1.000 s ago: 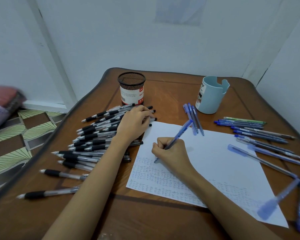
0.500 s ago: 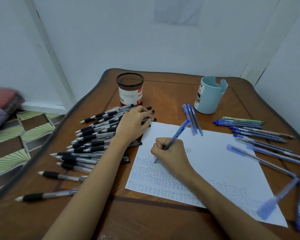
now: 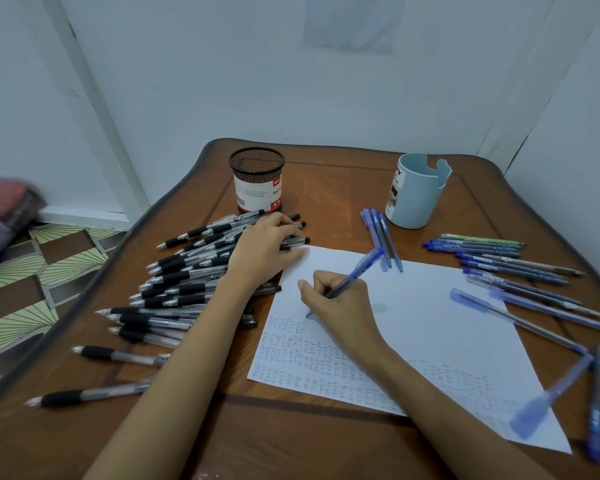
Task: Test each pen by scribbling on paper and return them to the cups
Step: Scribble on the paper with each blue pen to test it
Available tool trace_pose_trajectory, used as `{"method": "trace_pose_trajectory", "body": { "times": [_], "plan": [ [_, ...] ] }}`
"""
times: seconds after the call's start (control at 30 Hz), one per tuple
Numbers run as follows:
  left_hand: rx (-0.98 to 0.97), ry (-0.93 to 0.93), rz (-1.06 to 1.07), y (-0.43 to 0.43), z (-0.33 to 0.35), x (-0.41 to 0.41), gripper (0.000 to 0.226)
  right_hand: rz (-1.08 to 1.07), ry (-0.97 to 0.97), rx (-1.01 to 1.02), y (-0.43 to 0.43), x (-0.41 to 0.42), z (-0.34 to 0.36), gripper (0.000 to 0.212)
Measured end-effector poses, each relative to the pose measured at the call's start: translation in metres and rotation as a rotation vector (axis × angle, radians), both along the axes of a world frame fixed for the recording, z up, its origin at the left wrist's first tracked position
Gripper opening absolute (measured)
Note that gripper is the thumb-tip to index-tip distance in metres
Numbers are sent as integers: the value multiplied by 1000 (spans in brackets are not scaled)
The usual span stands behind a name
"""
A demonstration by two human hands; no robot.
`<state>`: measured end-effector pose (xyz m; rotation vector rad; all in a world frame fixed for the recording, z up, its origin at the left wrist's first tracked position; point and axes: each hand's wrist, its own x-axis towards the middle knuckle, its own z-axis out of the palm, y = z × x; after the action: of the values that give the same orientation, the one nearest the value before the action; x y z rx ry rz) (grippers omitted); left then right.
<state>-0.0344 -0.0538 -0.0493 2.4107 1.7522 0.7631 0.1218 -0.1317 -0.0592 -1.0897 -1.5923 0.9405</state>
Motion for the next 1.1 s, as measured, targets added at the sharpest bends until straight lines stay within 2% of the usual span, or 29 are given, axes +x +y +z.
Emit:
{"method": "trace_pose_trajectory", "body": {
  "times": [0.13, 0.23, 0.3, 0.53, 0.63, 0.73, 0.97, 1.1],
  "plan": [
    [-42, 39, -4, 0, 1, -1, 41, 0, 88, -102, 3, 12, 13, 46],
    [-78, 53, -15, 0, 2, -1, 43, -66, 102, -231, 13, 23, 21, 31],
    [-107, 33, -26, 1, 3, -3, 43, -28, 206, -379, 19, 31, 23, 29],
    [-149, -49, -72, 1, 4, -8, 44, 78, 653, -626, 34, 56, 29, 26],
    [-135, -62, -92, 2, 3, -10, 43, 139, 803, -719, 37, 60, 31, 33],
    [-138, -54, -93, 2, 4, -10, 42, 168, 813, -708, 38, 63, 31, 44],
    [-105, -31, -90, 0, 3, -9, 37, 70, 828, -677, 41, 64, 27, 35],
    [-90, 13, -77, 0, 3, -8, 39, -35, 608, -569, 41, 68, 30, 25]
  ]
}}
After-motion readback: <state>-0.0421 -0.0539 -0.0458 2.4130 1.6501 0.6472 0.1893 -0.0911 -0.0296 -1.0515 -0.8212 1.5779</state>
